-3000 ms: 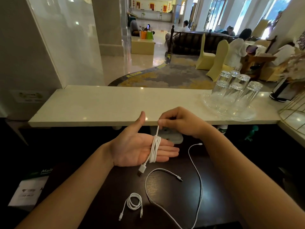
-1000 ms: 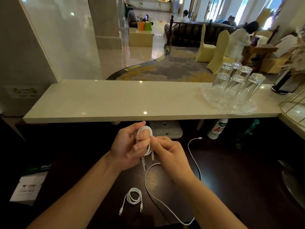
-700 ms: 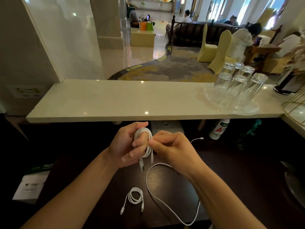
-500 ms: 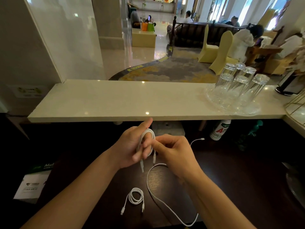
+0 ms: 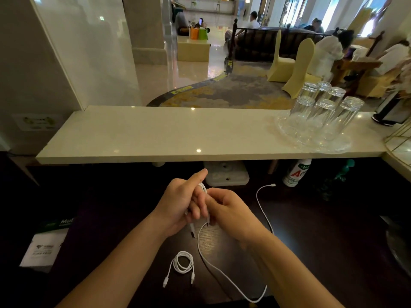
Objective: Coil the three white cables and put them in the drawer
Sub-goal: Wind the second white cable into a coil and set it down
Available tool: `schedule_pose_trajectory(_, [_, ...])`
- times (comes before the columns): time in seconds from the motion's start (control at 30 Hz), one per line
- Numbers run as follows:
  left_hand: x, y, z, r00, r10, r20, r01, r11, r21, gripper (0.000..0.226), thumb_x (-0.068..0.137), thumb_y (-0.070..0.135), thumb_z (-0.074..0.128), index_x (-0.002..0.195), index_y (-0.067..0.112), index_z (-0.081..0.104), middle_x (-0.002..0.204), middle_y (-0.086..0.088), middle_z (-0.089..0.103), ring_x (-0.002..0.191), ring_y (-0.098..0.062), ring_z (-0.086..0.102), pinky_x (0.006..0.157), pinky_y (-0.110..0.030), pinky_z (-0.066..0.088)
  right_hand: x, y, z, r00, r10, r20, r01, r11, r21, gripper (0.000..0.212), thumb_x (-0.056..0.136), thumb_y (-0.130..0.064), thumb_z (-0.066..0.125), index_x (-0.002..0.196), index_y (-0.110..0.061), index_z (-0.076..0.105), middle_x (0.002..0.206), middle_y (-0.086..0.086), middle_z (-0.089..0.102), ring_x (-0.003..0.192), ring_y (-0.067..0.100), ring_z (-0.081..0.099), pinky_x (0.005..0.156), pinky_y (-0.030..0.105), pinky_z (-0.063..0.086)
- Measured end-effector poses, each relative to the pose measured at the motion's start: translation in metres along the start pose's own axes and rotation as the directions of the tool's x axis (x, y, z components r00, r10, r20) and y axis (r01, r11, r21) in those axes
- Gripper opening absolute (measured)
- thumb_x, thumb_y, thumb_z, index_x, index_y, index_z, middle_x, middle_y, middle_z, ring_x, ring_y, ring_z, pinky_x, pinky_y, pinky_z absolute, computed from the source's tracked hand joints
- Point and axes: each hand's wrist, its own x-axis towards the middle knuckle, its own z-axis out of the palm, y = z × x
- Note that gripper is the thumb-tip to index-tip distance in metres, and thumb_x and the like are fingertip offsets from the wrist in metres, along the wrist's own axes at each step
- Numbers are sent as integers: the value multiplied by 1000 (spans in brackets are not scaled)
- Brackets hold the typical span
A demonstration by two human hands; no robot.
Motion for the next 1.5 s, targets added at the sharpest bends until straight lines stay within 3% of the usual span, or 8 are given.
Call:
schedule_pose_trajectory(0.2, [-4,-9,-28,845,-171,507,317,923,-217,55,98,41,38,87,0,72,76,-17,73,68,-18,71,67,-23,53,-4,0,-21,941,22,338,-15,1000,-23,22,97,-17,50,100,1,60,87,10,62,72,17,58,68,33,52])
schedule_pose_trajectory(0.3, [-17,-8,-34,684,-162,711,388,906,-167,54,101,23,32,136,-18,36,132,-31,55,124,-35,56,104,-42,45,-14,0,-24,855,-7,518,32,999,-38,25,85,12,55,107,0,58,92,8,64,80,17,62,70,28,54])
schedule_pose_trajectory(0.43, [-16,-7,-32,559,29,829,289,930,-227,52,102,15,38,141,-18,28,142,-33,43,136,-37,43,112,-42,37,-23,8,-18,857,-57,512,-110,951,289,32,88,12,50,115,-4,57,88,8,62,80,21,63,69,35,53])
schedule_pose_trajectory(0.67, [-9,-6,-15,714,29,700,212,943,-256,43,103,9,30,136,-18,38,131,-31,55,121,-34,58,103,-42,47,-23,11,-39,812,-114,572,-348,693,632,71,69,2,50,140,3,41,124,24,51,110,34,55,84,47,48])
schedule_pose_trajectory(0.8, [-8,-10,-1,784,-62,617,198,968,-155,49,103,26,34,128,-13,51,114,-25,60,92,-24,63,76,-33,50,-24,4,-29,978,87,188,-164,880,445,62,72,4,77,128,-13,57,99,14,68,80,24,67,69,36,59])
schedule_pose_trajectory(1.0, [-8,-13,2,666,-179,724,230,973,28,86,96,63,12,141,-4,43,120,-21,44,105,-33,37,96,-43,30,-24,3,-23,993,5,114,-19,992,125,40,75,4,79,110,-12,67,84,13,70,71,22,69,61,34,59])
schedule_pose_trajectory(1.27, [-14,-12,0,642,-129,756,103,991,82,54,103,26,30,122,-22,42,109,-22,45,101,-35,40,96,-49,35,-26,13,-30,981,31,191,-57,990,132,30,77,17,63,93,-9,59,69,7,59,55,19,59,54,34,57])
schedule_pose_trajectory(1.5, [-18,-45,20,924,-52,379,-10,987,159,42,103,30,42,102,-5,66,77,-37,58,67,-38,52,66,-40,46,-29,22,-31,978,125,169,-168,948,270,29,83,20,53,101,-2,56,81,26,52,42,12,60,36,13,41])
